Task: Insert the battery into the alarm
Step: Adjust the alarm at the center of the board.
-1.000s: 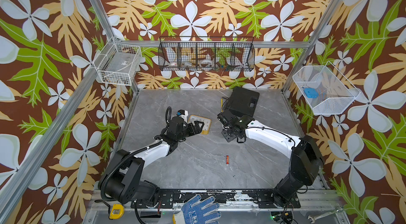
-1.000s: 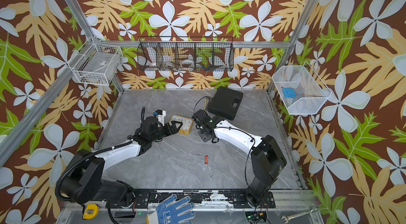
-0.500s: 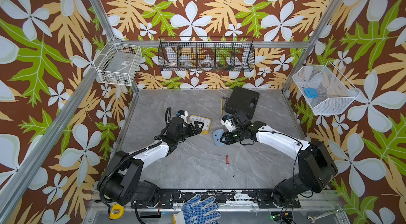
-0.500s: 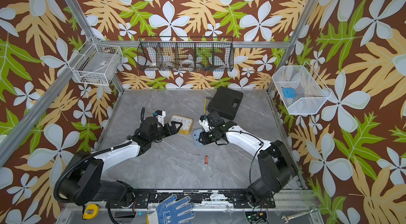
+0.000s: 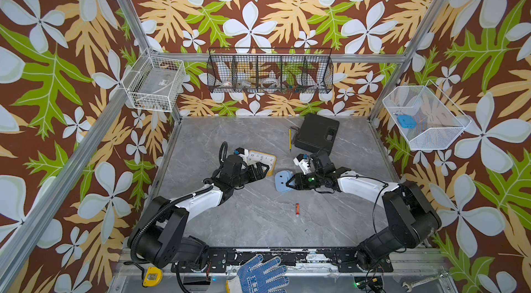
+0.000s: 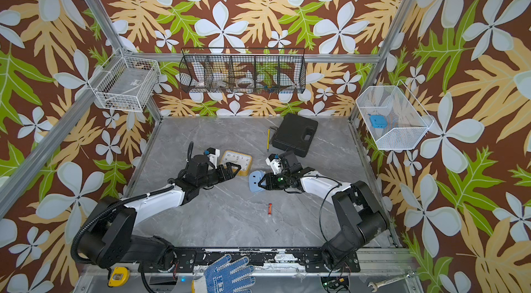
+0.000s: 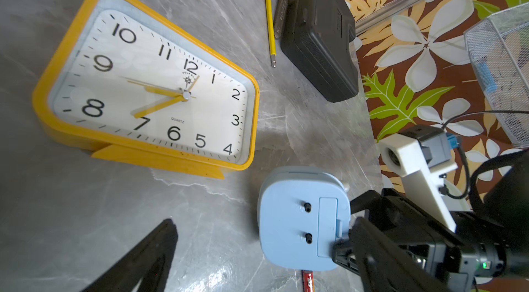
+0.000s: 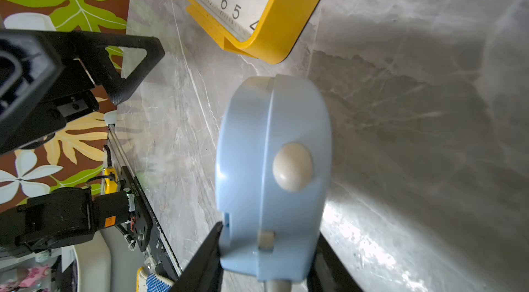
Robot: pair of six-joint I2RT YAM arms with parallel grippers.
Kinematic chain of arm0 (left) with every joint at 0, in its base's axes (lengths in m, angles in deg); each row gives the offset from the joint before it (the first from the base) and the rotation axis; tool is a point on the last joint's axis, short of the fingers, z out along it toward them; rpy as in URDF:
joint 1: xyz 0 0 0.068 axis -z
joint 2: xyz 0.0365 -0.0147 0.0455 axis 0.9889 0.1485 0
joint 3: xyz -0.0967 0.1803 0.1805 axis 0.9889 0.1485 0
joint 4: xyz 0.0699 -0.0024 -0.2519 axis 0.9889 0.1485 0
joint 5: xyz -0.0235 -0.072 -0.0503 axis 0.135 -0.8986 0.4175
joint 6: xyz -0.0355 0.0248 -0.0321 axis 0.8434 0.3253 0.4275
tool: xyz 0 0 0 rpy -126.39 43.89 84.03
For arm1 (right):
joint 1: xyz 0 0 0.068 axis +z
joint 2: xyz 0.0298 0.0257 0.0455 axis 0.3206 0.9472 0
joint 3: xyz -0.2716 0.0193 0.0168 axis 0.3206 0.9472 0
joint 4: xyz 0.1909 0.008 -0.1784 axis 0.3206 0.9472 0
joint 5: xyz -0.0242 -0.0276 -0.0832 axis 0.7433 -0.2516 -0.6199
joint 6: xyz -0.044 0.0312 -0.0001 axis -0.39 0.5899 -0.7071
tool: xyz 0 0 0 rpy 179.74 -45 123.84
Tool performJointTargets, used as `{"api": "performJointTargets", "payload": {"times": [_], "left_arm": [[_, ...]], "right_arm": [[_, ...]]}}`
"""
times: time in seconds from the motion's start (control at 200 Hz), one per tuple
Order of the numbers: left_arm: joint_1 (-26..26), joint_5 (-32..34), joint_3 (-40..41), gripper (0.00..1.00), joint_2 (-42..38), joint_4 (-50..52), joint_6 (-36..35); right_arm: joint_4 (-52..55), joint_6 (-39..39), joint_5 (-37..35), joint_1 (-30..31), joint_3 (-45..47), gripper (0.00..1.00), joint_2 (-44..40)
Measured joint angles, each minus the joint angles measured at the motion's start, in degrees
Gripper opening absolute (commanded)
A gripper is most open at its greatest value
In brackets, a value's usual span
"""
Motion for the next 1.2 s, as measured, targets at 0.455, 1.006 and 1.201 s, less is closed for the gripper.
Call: {"api": "performJointTargets", "payload": {"times": [0.455,1.006,1.201], "left_arm": [[0.70,-2.95,-0.57,0.96,1.42,-0.57,4.24],[6.49,-3.13,-5.68,0.85,8.59,0.72,15.85],[6.49,-4.00,-9.49,0.76,13.60,1.64,16.31]], "right_arm": [[-0.24,0.98,4.90,-6.86,0.39,0.75,4.20],[8.13,-5.92,-6.78,-7.91,-4.17,0.68,-2.45],[8.92,-6.36,-16.55,-2.14,-5.14,0.50,-4.20]]}}
